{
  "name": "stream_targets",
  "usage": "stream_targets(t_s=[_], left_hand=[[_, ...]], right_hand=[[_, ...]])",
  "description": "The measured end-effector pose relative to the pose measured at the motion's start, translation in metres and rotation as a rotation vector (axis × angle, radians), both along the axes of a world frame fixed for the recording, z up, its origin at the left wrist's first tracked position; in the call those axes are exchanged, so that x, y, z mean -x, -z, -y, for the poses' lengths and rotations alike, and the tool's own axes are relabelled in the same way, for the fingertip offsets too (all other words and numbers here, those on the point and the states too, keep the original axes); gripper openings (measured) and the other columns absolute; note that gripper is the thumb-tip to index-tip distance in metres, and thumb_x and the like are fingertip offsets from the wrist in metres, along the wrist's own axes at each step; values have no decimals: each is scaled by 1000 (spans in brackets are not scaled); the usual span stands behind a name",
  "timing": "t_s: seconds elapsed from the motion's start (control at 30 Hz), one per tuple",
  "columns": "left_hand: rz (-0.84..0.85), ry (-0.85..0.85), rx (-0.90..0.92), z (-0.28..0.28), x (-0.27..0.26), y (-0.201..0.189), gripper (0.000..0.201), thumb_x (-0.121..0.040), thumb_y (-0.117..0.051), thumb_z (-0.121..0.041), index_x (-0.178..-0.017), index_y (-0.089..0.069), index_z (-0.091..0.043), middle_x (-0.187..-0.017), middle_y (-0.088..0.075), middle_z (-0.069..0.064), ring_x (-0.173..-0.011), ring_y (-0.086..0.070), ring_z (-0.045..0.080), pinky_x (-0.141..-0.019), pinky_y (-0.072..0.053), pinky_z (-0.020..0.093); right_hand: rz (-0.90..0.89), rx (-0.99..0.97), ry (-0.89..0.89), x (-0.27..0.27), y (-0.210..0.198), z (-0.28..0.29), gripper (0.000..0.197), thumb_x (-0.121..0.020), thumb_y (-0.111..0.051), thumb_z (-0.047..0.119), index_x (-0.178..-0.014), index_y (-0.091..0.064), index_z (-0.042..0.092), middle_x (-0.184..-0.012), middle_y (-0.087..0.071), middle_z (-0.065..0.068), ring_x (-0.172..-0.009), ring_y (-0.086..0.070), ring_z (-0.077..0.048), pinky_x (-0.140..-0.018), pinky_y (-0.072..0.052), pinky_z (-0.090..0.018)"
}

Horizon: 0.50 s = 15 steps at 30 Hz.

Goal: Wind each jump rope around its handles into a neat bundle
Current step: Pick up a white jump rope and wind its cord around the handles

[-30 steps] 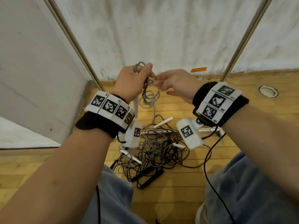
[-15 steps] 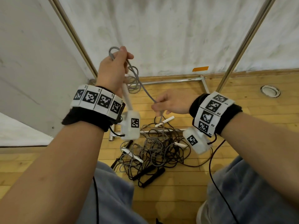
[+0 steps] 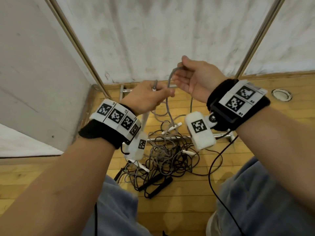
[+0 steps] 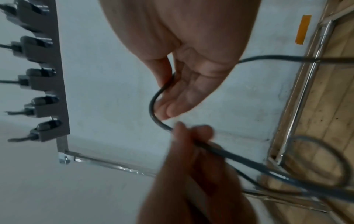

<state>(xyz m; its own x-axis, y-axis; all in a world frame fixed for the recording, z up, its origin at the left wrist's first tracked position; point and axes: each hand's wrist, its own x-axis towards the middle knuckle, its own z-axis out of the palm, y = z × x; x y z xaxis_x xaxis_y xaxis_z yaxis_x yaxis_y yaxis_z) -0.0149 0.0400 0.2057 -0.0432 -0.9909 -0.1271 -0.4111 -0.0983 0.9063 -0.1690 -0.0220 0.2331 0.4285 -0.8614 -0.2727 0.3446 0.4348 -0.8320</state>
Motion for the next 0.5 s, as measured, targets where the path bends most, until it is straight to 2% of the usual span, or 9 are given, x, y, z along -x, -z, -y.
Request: stream_targets(t_s=[0.03,0.13,0.2,0.23,0.3,0.37,0.43,0.47,0.5], left_hand=[[92,28,-11,1,0,2,27,-90,-63,-33,-73,-68,-13,-52,-44,-8,-46,-37,8,-47,-33,21],[395,144,-116,0,5,13,25,-89,-62,-38,-68,-68,-25,-55,-50,-12,-49,-44,1,-55,-38,25],[430,172,-152,-2,12,18,23,-91,-60,-34,-71,-69,-26,-56,-51,-12,-46,-45,-1,-55,-36,24],[387,153,-145,-3,14,18,26,-92,-58,-32,-70,-69,-26,-61,-57,-11,-45,-46,-3,-55,-36,23],[206,51,-85,0,14,13,36,-96,-53,-28,-62,-66,-26,-75,-68,0,-46,-47,-2,-53,-38,21],[43,-69,21,4,10,5,38,-99,-50,-26,-64,-66,-22,-64,-64,2,-45,-44,5,-47,-35,18],[-87,-141,90,7,6,-2,38,-100,-47,-25,-69,-67,-15,-53,-53,-4,-41,-39,8,-41,-31,17],[-150,-161,104,8,4,-5,40,-100,-47,-25,-67,-67,-16,-52,-51,-4,-39,-37,9,-39,-28,18],[-194,-177,111,9,2,-7,44,-100,-46,-25,-63,-67,-18,-52,-49,-4,-38,-35,10,-38,-27,19]], right_hand=[[67,-19,44,3,-5,4,27,-98,-48,23,-76,-54,8,-53,-63,-4,-51,-64,-14,-49,-52,-22],[252,-35,191,16,-17,18,27,-97,-49,22,-77,-55,6,-56,-66,-8,-53,-66,-17,-51,-54,-24],[311,-27,288,25,-19,24,26,-97,-51,24,-80,-56,4,-63,-69,-11,-61,-69,-19,-57,-56,-25],[325,-33,321,29,-18,26,29,-96,-51,27,-83,-58,2,-67,-70,-12,-66,-71,-21,-61,-57,-26],[256,-56,325,29,-11,27,42,-95,-50,40,-94,-60,-1,-79,-72,-14,-78,-72,-23,-71,-58,-30],[24,-40,224,22,-2,22,46,-96,-45,43,-103,-58,0,-89,-70,-12,-85,-70,-23,-76,-57,-33],[-195,56,5,9,10,9,21,-95,-47,21,-103,-57,4,-91,-68,-9,-89,-67,-21,-80,-51,-33],[-265,115,-129,4,15,1,17,-89,-48,7,-102,-59,5,-91,-67,-7,-91,-65,-20,-81,-49,-32],[-321,170,-259,-1,21,-6,22,-83,-48,-2,-99,-61,6,-89,-68,-4,-90,-65,-17,-79,-48,-29]])
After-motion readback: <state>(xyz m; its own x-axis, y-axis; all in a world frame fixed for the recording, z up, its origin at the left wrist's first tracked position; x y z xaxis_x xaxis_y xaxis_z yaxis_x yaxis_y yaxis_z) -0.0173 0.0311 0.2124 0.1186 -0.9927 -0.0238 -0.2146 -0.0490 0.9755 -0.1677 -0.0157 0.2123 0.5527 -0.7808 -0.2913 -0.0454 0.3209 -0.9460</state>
